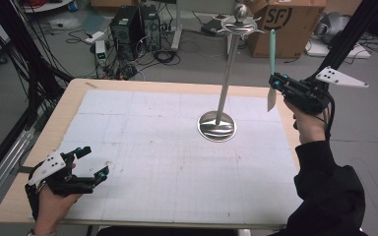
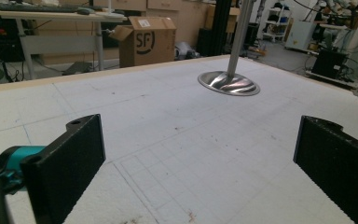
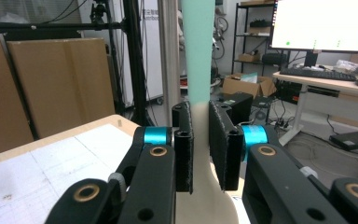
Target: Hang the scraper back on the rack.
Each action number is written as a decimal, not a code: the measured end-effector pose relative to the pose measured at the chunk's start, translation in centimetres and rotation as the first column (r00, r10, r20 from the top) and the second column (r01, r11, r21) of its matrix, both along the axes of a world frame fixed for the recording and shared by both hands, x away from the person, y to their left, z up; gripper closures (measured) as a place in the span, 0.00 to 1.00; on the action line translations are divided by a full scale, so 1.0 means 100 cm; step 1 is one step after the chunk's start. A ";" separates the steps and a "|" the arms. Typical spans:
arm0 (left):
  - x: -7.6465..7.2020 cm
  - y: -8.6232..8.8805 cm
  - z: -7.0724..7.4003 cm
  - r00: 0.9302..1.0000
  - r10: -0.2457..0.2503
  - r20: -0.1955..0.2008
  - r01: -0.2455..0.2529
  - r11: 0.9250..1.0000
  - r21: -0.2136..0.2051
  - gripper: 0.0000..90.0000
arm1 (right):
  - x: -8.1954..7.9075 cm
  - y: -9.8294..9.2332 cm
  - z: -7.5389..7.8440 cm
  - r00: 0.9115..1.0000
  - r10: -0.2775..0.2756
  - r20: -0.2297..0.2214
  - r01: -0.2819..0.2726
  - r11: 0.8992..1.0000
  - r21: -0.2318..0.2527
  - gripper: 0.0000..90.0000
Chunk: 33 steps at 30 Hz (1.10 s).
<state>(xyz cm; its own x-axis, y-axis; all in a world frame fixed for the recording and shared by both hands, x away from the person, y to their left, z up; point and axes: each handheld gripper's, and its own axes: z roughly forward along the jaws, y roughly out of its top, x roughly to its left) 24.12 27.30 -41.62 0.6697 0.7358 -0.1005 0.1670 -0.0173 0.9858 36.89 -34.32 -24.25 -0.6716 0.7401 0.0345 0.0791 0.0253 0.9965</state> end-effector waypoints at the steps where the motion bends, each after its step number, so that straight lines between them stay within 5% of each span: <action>1: 0.000 0.000 0.000 1.000 0.000 0.000 0.000 1.000 0.002 0.03 | 0.001 0.000 0.000 1.000 0.002 -0.001 -0.002 1.000 -0.002 0.89; 33: -0.001 0.005 0.000 1.000 0.013 -0.004 -0.013 1.000 -0.007 0.03 | 0.011 0.011 -0.004 0.999 0.042 -0.028 -0.042 0.999 0.008 0.89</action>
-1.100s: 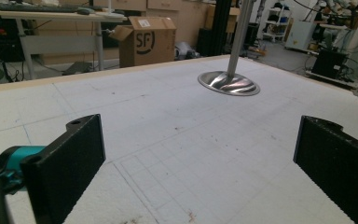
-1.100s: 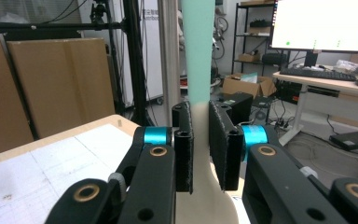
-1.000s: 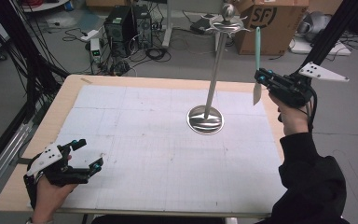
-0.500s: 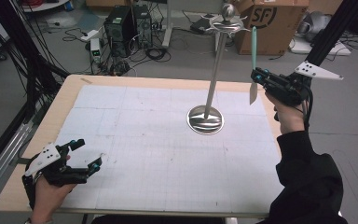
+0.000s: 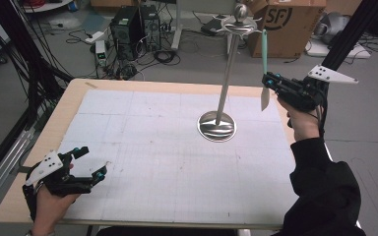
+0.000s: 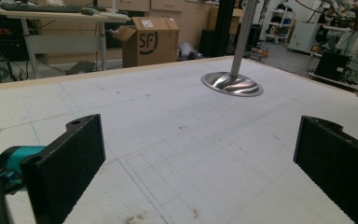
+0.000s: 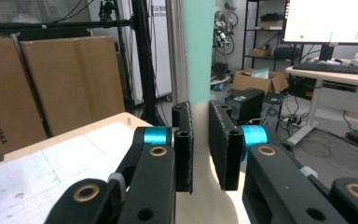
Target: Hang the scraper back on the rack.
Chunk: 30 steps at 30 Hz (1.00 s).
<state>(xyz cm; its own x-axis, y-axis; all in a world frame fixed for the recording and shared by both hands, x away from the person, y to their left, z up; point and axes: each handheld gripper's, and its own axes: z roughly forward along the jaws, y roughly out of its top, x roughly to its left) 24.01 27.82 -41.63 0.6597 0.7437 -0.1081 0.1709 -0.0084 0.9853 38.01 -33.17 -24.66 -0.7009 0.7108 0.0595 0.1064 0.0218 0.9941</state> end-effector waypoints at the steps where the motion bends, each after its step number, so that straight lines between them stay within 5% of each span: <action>1: 0.000 0.000 0.000 1.000 0.000 0.000 0.000 1.000 -0.001 0.03 | 0.000 0.000 0.000 1.000 0.003 -0.001 -0.003 1.000 -0.001 0.89; 30: 0.000 0.001 0.000 1.000 0.002 0.001 -0.002 1.000 0.000 0.03 | 0.012 0.021 -0.011 1.000 -0.016 0.003 0.016 1.000 0.004 0.83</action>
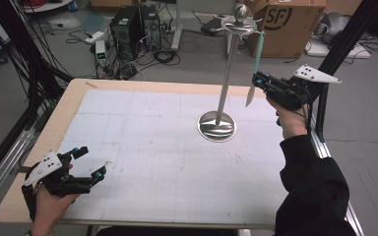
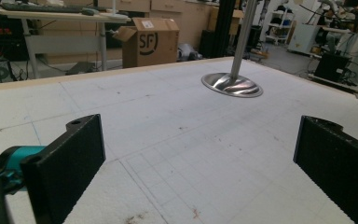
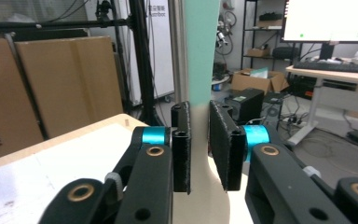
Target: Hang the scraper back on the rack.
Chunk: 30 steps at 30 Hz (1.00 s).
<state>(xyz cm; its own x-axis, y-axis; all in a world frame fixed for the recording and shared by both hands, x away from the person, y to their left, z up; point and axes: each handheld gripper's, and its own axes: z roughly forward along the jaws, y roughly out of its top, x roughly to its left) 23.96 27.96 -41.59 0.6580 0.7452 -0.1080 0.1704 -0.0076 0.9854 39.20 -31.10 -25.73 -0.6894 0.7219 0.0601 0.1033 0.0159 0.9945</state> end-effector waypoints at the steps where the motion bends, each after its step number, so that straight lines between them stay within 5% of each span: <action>1: 0.000 0.000 0.000 1.000 -0.001 -0.001 0.001 1.000 -0.002 0.03 | 0.000 0.000 0.000 1.000 0.003 -0.001 -0.003 1.000 0.010 0.82; 9: -0.001 0.000 0.000 1.000 -0.002 0.002 0.002 1.000 -0.006 0.03 | -0.011 -0.002 0.000 1.000 -0.013 0.009 0.013 1.000 -0.002 0.59; 19: -0.001 -0.002 0.001 1.000 -0.009 0.004 0.009 1.000 -0.007 0.03 | -0.030 0.000 -0.024 1.000 -0.004 0.007 0.005 0.998 -0.064 0.33; 30: -0.001 -0.002 0.002 1.000 -0.005 0.011 0.006 1.000 -0.027 0.03 | -0.046 0.004 -0.042 0.997 0.068 -0.022 -0.069 0.996 -0.055 0.09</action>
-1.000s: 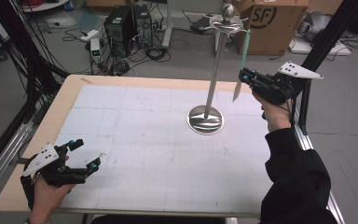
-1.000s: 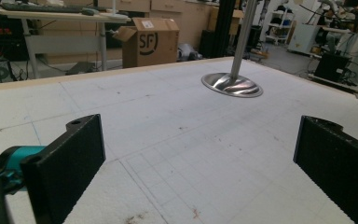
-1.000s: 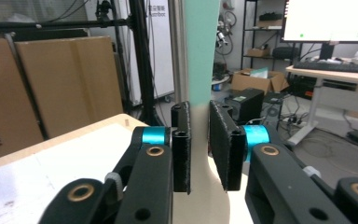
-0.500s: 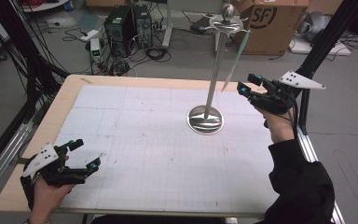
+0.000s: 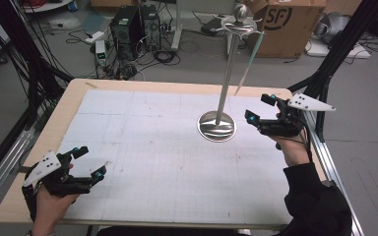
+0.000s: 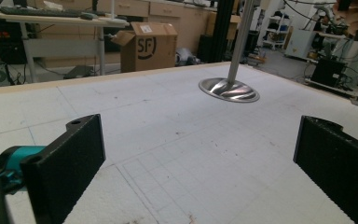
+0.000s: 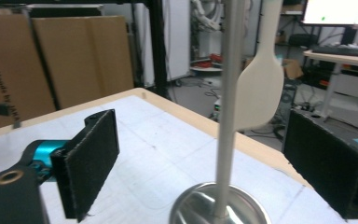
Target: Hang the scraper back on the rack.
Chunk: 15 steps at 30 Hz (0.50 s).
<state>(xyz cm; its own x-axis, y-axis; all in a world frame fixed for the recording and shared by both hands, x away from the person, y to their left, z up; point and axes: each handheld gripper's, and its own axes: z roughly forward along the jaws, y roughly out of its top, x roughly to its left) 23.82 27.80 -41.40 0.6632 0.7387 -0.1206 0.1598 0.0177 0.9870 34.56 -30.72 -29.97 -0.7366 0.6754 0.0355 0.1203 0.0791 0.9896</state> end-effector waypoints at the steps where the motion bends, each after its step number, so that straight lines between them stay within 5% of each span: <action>1: 0.000 0.000 0.000 1.000 -0.001 0.000 0.001 1.000 0.002 0.03 | -0.003 0.001 -0.001 1.000 0.013 0.002 -0.013 1.000 0.003 0.04; 5: 0.000 0.000 0.001 1.000 -0.002 0.003 0.002 1.000 -0.004 0.03 | -0.013 0.006 -0.005 0.999 0.045 0.021 -0.045 0.999 -0.022 0.00; 15: 0.001 -0.002 0.001 1.000 -0.008 0.005 0.008 1.000 -0.012 0.03 | -0.034 0.013 -0.033 0.999 0.023 0.033 -0.020 0.997 -0.073 0.00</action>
